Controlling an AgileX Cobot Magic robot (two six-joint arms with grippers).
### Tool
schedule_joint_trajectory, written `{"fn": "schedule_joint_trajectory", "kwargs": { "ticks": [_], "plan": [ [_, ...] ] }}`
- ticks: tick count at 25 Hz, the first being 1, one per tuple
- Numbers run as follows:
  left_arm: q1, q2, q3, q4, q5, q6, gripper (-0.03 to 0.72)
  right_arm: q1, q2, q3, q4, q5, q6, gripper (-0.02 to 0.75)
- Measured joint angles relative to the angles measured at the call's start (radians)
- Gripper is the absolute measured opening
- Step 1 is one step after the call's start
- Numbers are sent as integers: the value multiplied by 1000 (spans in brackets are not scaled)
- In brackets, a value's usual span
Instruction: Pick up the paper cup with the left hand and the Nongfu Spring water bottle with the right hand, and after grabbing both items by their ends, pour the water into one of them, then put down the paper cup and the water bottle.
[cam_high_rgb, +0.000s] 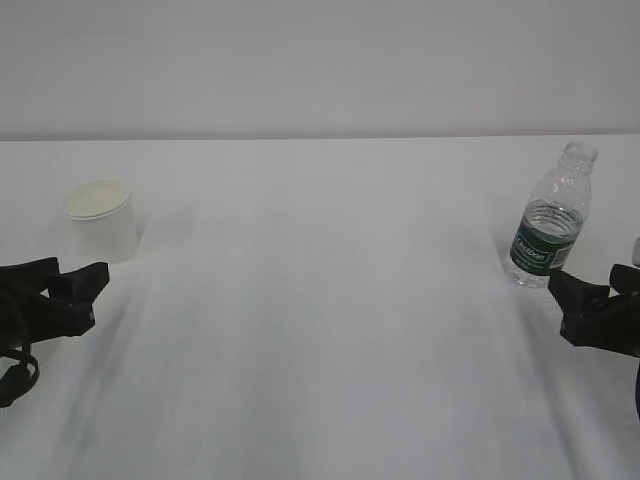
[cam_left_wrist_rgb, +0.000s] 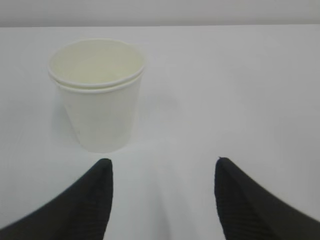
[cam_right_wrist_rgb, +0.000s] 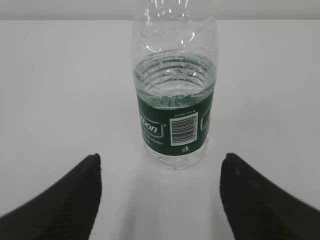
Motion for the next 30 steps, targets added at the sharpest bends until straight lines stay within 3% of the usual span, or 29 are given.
{"fn": "schedule_joint_trajectory", "kwargs": {
  "ticks": [7,14,30],
  "plan": [
    [0,7,-2,2,0,2,461,0,145,-107,5,-5,5,556],
    [0,7,-2,2,0,2,461,0,249,-186,20,-5,48,673],
    [0,7,-2,8,0,2,461,0,264,-282,18,-5,53,682]
  ]
}}
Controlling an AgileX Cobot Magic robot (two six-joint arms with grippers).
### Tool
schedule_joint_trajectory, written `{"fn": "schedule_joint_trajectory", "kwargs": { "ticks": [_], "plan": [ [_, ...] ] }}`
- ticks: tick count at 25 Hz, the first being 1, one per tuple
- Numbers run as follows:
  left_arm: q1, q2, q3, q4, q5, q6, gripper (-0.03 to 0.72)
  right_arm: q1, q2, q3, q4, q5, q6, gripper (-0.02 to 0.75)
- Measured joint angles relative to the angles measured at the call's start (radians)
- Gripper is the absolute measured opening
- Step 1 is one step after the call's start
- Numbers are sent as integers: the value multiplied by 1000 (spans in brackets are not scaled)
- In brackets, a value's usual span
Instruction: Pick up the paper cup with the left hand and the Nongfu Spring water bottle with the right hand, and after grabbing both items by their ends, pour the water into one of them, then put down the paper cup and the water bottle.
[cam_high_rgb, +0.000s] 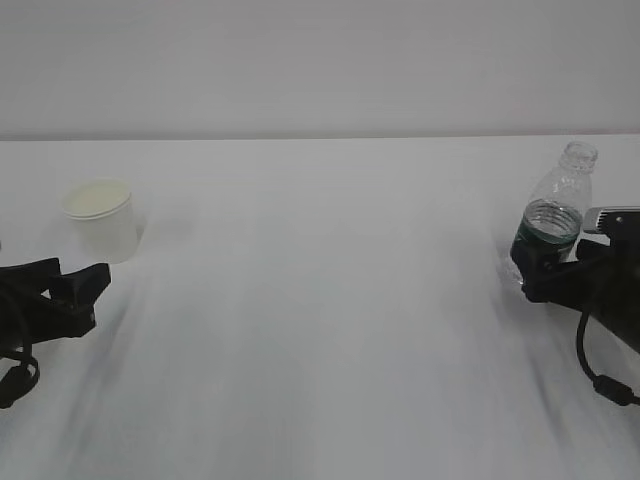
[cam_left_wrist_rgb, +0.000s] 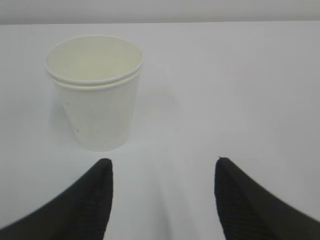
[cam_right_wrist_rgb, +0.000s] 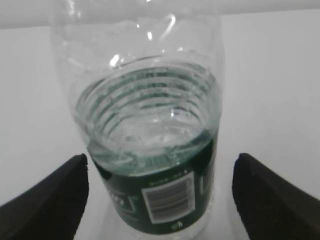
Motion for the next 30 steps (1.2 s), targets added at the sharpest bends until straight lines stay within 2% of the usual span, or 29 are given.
{"fn": "schedule_joint_trajectory", "kwargs": {
  "ticks": [30],
  "plan": [
    [0,0,0,1,0,13,461,0,42,-100,-4,-1,18,659]
  ]
}}
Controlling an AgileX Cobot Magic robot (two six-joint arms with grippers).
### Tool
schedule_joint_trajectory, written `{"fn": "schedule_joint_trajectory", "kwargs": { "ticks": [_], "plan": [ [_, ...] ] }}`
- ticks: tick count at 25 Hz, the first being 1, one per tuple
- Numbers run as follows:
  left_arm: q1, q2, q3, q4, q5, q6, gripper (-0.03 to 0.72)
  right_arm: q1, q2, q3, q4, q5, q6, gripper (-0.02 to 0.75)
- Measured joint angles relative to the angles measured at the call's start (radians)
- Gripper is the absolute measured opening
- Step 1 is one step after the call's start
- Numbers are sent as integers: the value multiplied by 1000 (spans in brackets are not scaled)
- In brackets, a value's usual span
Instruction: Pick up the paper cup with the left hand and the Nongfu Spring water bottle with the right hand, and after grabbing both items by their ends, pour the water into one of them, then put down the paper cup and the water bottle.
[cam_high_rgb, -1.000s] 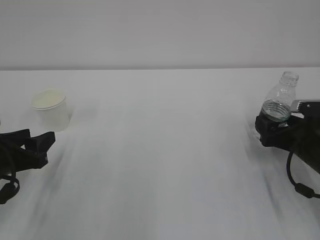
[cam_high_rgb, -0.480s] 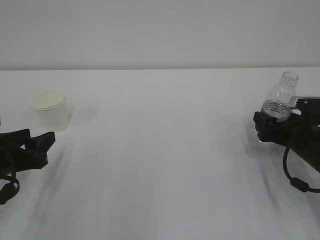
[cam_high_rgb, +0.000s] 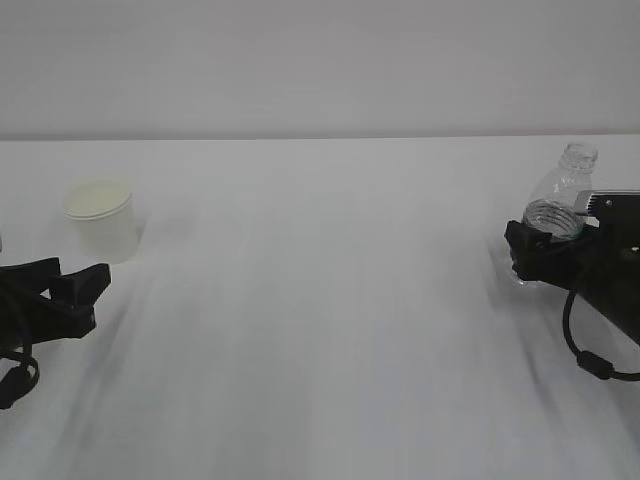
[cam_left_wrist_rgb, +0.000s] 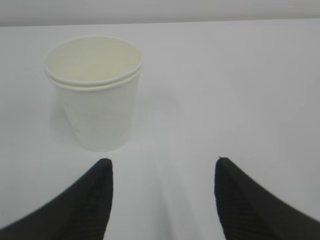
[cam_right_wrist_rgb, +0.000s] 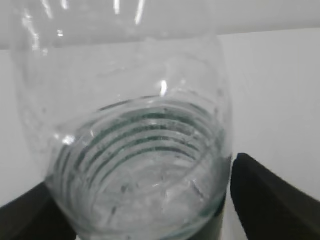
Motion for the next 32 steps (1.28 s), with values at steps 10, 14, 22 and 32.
{"fn": "schedule_joint_trajectory", "kwargs": {
  "ticks": [10,14,22,32],
  "plan": [
    [0,0,0,0,0,2,461,0,0,-4,0,0,2,648],
    [0,0,0,0,0,2,460,0,0,-4,0,0,2,645],
    [0,0,0,0,0,2,445,0,0,-4,-4,0,2,552],
    [0,0,0,0,0,2,441,0,0,-6,-26,-3,2,457]
  ]
}}
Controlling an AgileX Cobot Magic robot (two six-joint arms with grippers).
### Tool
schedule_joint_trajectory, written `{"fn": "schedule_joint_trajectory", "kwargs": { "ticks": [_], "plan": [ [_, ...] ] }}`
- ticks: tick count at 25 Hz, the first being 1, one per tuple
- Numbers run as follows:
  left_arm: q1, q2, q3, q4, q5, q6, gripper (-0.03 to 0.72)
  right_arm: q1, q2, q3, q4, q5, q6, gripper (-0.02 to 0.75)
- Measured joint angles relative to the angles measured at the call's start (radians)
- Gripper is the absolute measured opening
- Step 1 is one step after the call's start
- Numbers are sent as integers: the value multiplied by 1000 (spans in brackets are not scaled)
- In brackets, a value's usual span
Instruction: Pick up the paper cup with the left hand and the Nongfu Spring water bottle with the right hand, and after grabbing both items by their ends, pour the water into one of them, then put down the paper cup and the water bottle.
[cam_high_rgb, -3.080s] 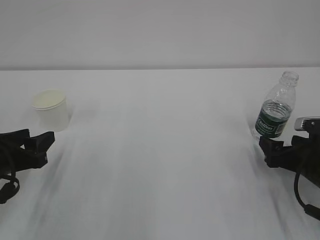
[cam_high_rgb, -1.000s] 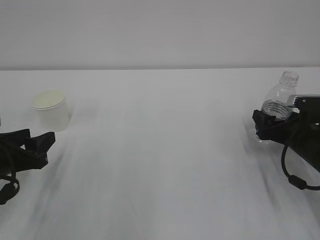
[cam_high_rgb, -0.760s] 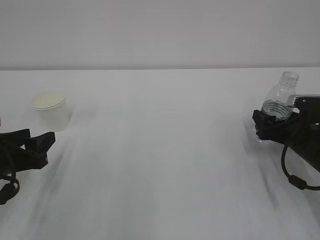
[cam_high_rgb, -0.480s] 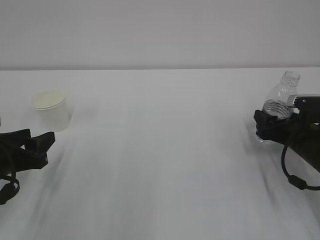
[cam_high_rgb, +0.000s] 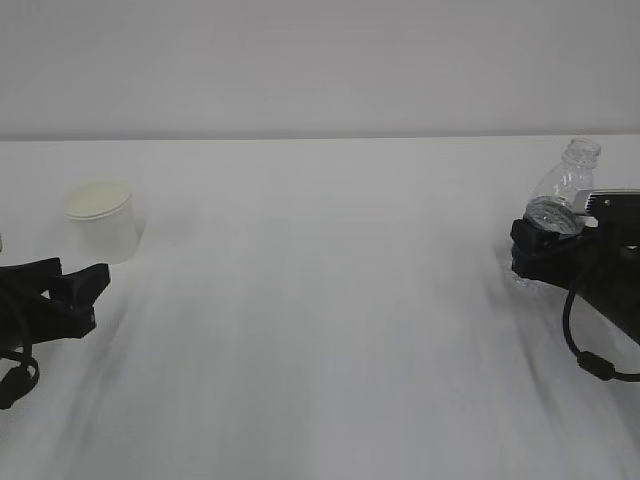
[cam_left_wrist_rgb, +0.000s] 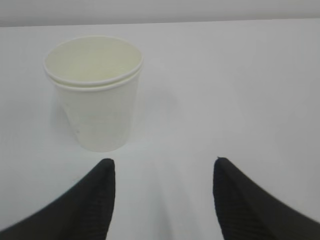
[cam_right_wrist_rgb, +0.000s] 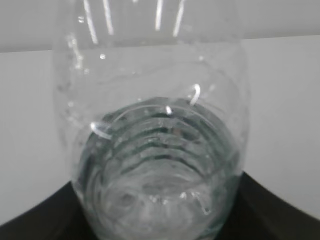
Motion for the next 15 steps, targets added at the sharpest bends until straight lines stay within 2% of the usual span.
{"fn": "schedule_joint_trajectory", "kwargs": {
  "ticks": [15],
  "plan": [
    [0,0,0,4,0,0,432,0,0,0,-29,0,-35,449]
  ]
}}
